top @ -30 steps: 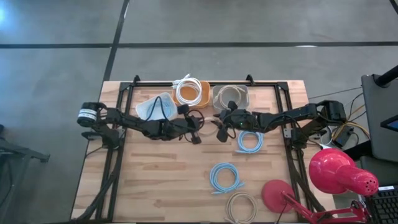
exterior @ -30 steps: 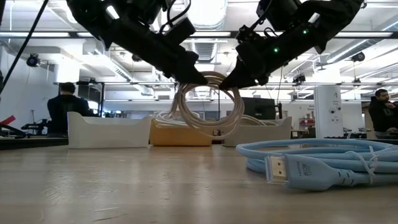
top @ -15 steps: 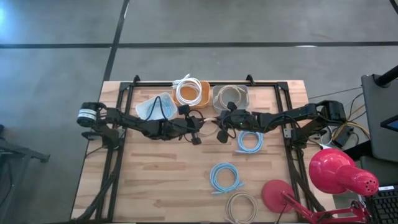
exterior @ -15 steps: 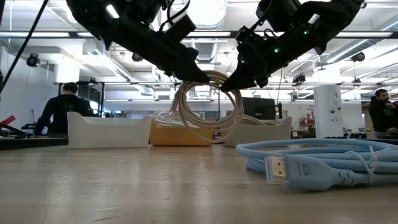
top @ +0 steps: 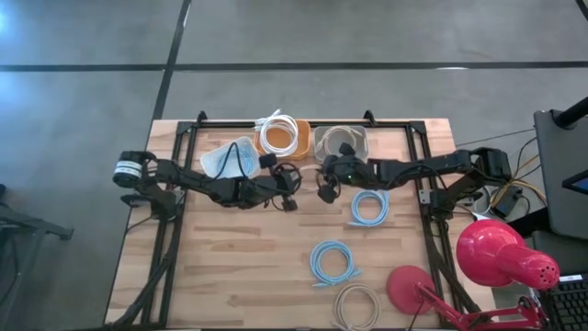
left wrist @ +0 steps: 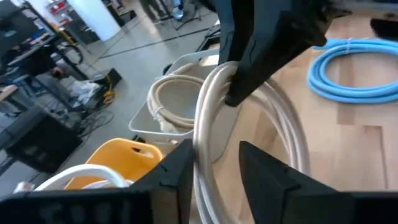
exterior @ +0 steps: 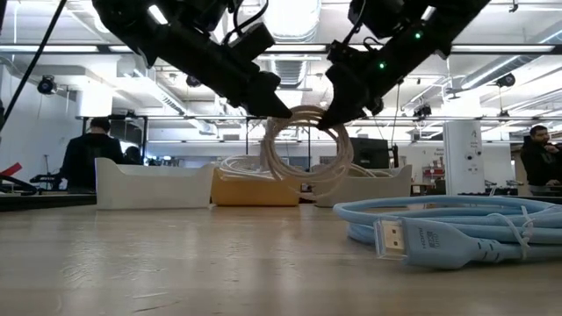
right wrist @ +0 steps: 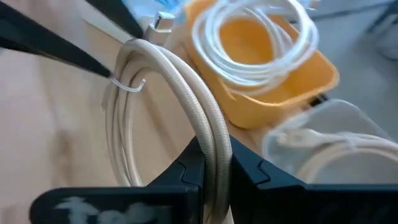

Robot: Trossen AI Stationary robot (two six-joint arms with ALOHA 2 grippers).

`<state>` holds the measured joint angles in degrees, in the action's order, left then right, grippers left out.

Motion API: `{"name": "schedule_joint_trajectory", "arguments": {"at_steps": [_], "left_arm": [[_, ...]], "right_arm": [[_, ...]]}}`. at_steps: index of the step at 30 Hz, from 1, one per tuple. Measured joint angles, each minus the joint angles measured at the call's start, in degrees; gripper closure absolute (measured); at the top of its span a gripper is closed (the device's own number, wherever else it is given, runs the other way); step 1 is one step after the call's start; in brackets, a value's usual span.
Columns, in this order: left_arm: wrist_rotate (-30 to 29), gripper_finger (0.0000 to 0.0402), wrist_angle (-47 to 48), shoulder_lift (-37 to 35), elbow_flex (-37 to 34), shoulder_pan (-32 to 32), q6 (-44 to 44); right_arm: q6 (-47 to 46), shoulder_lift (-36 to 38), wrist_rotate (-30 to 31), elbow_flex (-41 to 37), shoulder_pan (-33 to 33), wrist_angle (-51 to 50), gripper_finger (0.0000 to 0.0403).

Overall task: Sort HDMI cables
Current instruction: Put the left brown HDMI cable into the brown bin

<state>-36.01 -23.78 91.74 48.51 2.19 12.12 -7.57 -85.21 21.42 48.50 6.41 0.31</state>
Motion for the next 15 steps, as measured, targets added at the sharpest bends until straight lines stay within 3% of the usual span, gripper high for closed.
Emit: {"name": "schedule_joint_trajectory", "arguments": {"at_steps": [7, 12, 15], "left_arm": [[-2.3, 0.0261, 0.4, 0.0, 0.0, 0.0, 0.0], [-2.7, 0.026, 1.9, 0.0, 0.0, 0.0, 0.0], [-2.7, 0.026, 4.1, 0.0, 0.0, -0.1, -0.1]], "right_arm": [[0.1, 0.0, 10.3, 5.4, 0.0, -10.0, 0.037], [0.0, 0.0, 17.9, 11.6, 0.0, -22.5, 0.037], [-0.8, 0.1, 19.5, 15.6, 0.0, -30.2, 0.037]]}}
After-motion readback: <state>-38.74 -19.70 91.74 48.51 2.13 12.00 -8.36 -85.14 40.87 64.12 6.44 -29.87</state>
